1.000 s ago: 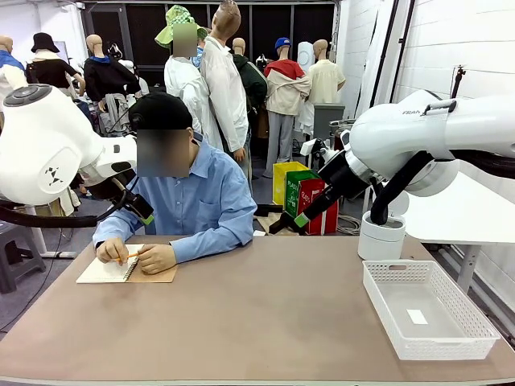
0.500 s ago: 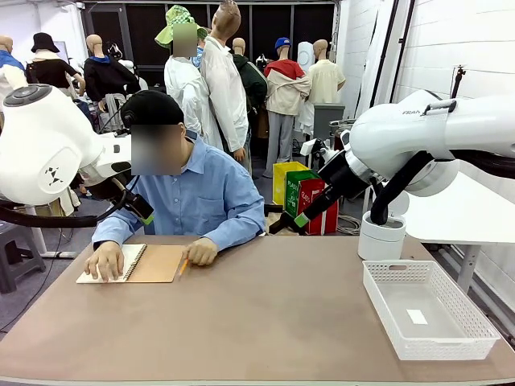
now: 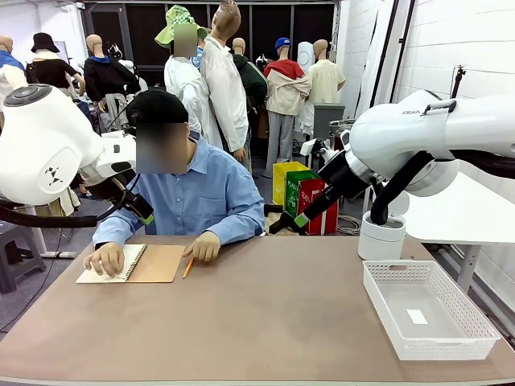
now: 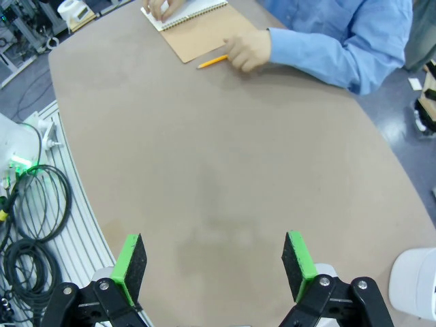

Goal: Sort the paper based on its condition.
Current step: If a person hands you a paper, place it in the Organizing basket , and if it's crumpled, put it in the Trash can.

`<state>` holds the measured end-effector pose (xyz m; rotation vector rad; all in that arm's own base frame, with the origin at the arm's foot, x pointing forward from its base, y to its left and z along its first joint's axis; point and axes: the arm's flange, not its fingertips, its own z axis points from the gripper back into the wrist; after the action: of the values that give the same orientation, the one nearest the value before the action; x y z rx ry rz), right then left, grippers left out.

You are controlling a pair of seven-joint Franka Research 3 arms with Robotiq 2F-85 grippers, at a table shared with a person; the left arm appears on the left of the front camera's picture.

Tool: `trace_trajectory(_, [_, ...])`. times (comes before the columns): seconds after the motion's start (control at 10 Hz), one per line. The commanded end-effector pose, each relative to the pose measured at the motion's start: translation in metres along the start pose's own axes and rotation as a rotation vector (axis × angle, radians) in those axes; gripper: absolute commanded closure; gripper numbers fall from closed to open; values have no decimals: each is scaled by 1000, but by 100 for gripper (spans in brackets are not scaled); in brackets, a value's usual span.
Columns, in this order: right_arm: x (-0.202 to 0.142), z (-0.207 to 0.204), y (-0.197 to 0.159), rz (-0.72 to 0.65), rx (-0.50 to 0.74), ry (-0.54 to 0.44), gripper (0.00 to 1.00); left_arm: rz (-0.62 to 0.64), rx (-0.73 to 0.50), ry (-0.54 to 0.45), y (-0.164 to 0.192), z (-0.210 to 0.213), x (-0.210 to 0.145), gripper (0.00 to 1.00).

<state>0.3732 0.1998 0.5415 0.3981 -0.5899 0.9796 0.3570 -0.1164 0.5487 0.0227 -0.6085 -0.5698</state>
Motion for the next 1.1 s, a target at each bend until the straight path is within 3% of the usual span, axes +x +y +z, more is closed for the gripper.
trace_trajectory(0.0, [2, 0, 0, -6, -11, 7, 0, 2, -2, -1, 0, 0, 0, 0])
trace_trajectory(1.0, [2, 0, 0, -6, -11, 7, 0, 2, -2, -1, 0, 0, 0, 0])
